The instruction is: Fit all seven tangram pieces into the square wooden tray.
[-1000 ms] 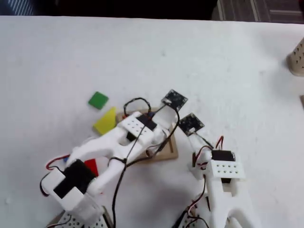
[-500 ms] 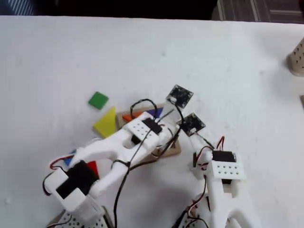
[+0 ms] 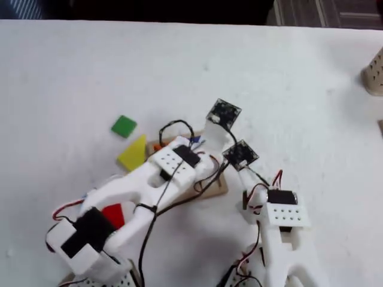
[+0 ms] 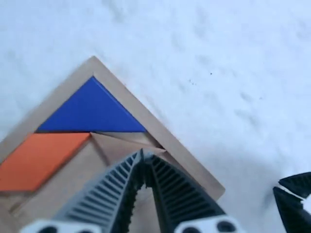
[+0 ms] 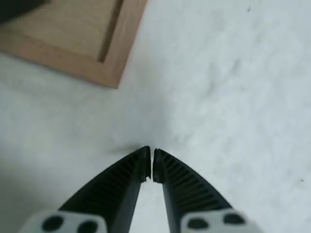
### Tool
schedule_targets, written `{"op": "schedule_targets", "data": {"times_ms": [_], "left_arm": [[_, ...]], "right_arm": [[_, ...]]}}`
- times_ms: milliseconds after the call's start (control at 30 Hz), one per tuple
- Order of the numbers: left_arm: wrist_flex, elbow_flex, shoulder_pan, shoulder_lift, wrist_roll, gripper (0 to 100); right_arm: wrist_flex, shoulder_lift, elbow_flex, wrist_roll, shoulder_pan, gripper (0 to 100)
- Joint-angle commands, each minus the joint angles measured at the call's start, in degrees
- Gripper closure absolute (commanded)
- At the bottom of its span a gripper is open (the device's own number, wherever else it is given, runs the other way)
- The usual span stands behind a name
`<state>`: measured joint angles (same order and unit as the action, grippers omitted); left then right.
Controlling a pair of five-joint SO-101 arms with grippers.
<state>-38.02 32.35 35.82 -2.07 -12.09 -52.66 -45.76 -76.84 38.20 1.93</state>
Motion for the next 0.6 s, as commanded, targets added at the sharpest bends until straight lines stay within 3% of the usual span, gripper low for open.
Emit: {"op": "schedule_targets", "data": {"times_ms": [0,267,567], "left_arm": [[3.1,-3.1,-2.2,3.4,-0.8,98],[2.1,-10.1,-4.4,-10.4,-0.8,98],[-1.8,-9.5,-4.4,-11.1,-0.8,98]], "right_arm": [[0.1,-0.6,0.1,0.7,1.1,98.1],[0.1,-0.6,0.1,0.7,0.9,98.1],[0.1,-0.6,0.1,0.7,0.7,98.1]]}}
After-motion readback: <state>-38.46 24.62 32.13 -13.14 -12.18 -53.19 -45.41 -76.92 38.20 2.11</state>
